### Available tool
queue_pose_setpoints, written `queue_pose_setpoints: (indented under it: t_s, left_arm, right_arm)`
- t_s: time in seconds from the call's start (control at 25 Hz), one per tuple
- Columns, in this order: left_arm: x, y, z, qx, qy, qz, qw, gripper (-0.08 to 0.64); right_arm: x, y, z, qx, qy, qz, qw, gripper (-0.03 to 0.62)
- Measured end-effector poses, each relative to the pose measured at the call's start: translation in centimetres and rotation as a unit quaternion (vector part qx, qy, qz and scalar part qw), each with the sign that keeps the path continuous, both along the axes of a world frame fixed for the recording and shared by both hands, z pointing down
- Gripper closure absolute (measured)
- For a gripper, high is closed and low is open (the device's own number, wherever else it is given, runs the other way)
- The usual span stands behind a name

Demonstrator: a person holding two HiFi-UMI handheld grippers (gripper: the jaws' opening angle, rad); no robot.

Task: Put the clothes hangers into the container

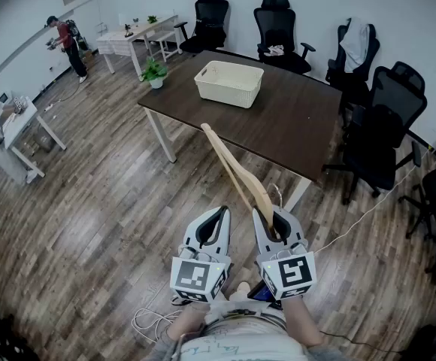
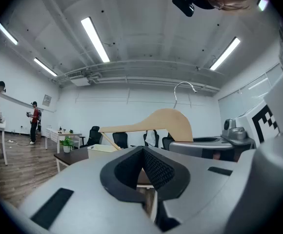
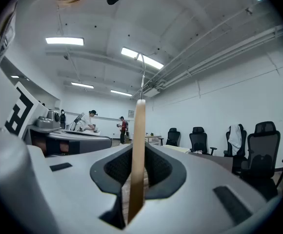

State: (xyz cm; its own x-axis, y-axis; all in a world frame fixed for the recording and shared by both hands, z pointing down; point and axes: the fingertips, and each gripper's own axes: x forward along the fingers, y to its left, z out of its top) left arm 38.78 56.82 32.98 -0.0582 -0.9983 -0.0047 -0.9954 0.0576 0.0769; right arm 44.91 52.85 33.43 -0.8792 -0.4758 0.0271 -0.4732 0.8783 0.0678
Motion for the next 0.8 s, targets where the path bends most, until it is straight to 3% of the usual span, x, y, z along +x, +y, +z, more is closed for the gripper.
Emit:
queue_pose_setpoints:
  t_s: [0.4, 0.8]
  left_arm:
    - [1.3, 0.0, 0.9, -0.007, 0.003, -0.004, 1.0000, 0.549]
    - [-1.3, -1.5, 1.4, -0.005, 0.017, -0.002, 0.9998, 0.549]
  right_arm:
    - [1.2, -0.4, 0.6, -0.001, 0.002, -0.013, 1.000, 0.534]
    - [-1.1, -1.7, 0.9, -0.015, 0.002, -0.034, 0.999, 0.534]
